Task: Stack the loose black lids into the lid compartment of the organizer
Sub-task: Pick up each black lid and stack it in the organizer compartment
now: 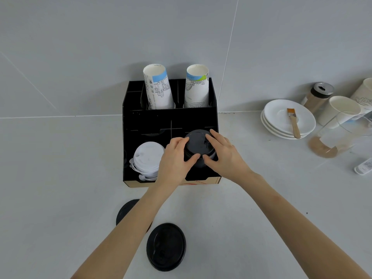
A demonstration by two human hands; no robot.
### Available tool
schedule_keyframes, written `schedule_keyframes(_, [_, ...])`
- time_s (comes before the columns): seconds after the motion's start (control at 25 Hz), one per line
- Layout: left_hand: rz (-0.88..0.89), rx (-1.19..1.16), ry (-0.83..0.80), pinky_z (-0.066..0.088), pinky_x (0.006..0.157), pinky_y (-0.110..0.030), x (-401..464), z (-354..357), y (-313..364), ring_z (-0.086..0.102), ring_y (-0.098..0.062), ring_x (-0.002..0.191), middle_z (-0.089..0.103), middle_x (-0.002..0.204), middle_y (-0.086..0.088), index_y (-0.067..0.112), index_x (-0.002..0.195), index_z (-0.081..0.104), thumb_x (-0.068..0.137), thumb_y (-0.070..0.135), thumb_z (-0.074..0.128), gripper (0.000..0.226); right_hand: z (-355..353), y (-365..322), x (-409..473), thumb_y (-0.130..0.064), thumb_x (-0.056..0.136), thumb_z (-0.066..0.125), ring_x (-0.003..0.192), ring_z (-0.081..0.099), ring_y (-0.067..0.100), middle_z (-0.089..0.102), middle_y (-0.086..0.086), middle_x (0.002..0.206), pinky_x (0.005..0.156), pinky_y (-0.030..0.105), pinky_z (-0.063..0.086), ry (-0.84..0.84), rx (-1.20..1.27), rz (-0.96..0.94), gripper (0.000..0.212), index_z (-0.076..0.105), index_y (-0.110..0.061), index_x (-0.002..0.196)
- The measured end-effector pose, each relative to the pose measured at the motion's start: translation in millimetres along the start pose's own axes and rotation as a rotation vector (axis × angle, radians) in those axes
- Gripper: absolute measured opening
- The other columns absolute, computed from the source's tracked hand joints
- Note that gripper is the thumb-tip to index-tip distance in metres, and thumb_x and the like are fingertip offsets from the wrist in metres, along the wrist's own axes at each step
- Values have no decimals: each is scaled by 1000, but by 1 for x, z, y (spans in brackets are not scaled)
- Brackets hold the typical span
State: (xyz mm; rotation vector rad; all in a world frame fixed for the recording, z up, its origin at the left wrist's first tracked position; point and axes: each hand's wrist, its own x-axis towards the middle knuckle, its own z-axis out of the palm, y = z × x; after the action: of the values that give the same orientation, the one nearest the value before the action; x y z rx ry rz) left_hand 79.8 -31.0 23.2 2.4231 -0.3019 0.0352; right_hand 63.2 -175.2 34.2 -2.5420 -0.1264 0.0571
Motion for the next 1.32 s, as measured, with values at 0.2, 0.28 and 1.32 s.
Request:
schedule_keyframes(0.2, [24, 3, -49, 42, 99, -37, -4, -7, -1, 43, -25, 121, 39, 136, -11, 10, 130, 37, 83, 26, 61, 55, 1, -3, -7, -20, 86, 55, 136, 26, 29, 23, 11, 151, 111, 43, 27, 57, -23, -37, 55, 30, -11, 134])
schedule_keyframes(0.28, [30, 7, -45, 42, 100, -39, -9, -12, -3, 43, -25, 122, 38, 137, -11, 10, 130, 37, 83, 25, 60, 55, 1, -5, -12, -20, 86, 55, 136, 28, 28, 27, 11, 149, 111, 43, 28, 88, -19, -57, 53, 32, -11, 133])
schedule_keyframes(1.32, [-77, 75, -293, 29, 108, -32, -162, -38, -75, 33, -18, 129, 37, 141, -1, 17, 133, 33, 86, 30, 55, 55, 93, -36, -140, -35, 82, 57, 129, 34, 16, 36, -1, 141, 109, 30, 28, -266, 31, -113, 61, 27, -23, 134])
